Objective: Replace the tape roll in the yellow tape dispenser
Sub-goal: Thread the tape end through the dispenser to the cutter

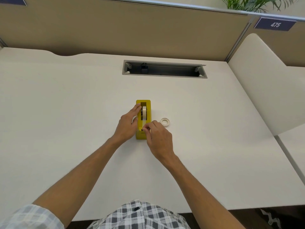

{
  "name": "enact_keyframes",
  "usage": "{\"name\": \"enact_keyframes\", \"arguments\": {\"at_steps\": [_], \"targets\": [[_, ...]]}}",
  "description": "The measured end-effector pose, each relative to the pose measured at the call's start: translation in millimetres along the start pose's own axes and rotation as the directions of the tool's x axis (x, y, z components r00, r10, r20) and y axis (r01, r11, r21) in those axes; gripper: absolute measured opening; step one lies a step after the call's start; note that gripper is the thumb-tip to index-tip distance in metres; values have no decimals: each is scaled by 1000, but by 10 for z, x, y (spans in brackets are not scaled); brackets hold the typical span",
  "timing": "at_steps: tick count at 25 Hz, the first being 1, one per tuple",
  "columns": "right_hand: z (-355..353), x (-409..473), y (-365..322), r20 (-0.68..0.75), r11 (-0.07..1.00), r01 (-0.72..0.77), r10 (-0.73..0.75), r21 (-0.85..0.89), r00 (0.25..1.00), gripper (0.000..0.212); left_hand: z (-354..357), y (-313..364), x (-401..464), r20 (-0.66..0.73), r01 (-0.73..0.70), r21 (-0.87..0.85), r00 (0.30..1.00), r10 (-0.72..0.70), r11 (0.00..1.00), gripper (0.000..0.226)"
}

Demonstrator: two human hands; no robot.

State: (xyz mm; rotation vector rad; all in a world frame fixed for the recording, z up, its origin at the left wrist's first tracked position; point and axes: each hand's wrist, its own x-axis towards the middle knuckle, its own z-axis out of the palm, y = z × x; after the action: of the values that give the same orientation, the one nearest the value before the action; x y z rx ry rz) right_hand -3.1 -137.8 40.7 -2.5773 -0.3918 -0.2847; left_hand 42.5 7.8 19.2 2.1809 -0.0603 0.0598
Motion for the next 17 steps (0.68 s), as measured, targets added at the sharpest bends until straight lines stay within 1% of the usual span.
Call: {"name": "enact_keyframes", "arguments": {"at_steps": [4,9,17], "targets": [[6,-47,10,5,1000,4,-4,-18,1000,19,14,7,12,-3,-9,26,1000,9,1000,49],[-18,-94,30,-3,999,8,-8,-37,1000,18,-10,-7,5,10,8,-29,1000,-8,1000,49],[-42,-94,-8,-33,999,7,-9,-50,999,16,-37,-5,72,40,6,5,999,-6,1000,51]]}}
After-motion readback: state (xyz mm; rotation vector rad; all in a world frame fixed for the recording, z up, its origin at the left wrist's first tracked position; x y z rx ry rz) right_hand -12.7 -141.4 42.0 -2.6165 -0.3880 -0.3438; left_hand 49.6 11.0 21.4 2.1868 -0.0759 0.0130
